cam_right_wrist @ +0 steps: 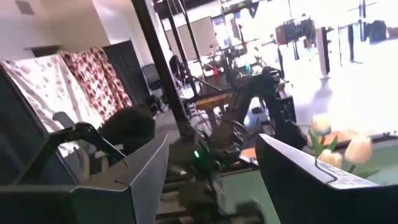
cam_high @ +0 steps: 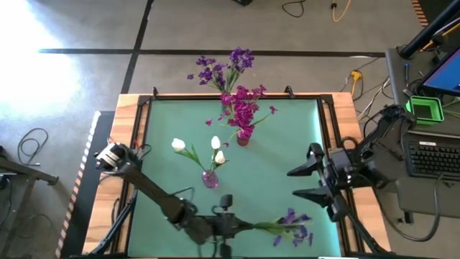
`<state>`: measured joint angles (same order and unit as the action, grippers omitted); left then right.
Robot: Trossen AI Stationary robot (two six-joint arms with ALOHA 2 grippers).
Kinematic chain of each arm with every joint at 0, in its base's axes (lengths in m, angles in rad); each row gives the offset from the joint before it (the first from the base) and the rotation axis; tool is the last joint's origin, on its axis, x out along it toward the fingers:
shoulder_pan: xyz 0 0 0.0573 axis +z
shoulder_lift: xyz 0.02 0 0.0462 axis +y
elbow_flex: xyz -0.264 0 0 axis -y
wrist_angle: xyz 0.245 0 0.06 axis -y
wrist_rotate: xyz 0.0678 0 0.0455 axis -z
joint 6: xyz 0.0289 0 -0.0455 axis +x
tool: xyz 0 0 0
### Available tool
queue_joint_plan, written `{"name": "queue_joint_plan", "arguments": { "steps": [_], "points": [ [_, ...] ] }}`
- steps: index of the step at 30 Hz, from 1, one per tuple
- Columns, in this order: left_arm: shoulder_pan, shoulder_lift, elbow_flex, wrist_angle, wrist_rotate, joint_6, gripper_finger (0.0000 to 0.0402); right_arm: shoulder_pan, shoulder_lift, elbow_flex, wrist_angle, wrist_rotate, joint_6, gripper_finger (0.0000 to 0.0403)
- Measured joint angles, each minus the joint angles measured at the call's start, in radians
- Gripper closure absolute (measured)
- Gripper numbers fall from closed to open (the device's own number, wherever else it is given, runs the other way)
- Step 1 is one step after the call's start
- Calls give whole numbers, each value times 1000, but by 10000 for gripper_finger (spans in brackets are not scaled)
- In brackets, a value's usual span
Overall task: Sort flowers into vase by color
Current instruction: Put the purple flower into the green vase
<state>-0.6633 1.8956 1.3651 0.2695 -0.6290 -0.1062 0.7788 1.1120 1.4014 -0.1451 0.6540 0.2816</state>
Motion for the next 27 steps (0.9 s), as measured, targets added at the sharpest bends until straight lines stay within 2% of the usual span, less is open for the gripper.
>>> {"name": "queue_joint_plan", "arguments": {
  "steps": [9, 13, 18, 24, 27],
  "points": [
    [-100, -191, -128, 21, -21, -69, 401, 0, -40, 0, -10, 2, -70, 170],
    [-144, -280, -174, 63, -46, -22, 401, 0, -34, 0, -57, 1, -110, 170],
    [-169, -396, -229, 85, -145, 39, 401, 0, -12, -15, -145, -6, -215, 170],
    [-183, -506, -327, 166, -142, 83, 401, 0, 21, -48, -147, -7, -210, 170],
    [-187, -556, -396, 270, -151, 112, 401, 0, 28, -82, -145, -7, -187, 170]
  ]
}}
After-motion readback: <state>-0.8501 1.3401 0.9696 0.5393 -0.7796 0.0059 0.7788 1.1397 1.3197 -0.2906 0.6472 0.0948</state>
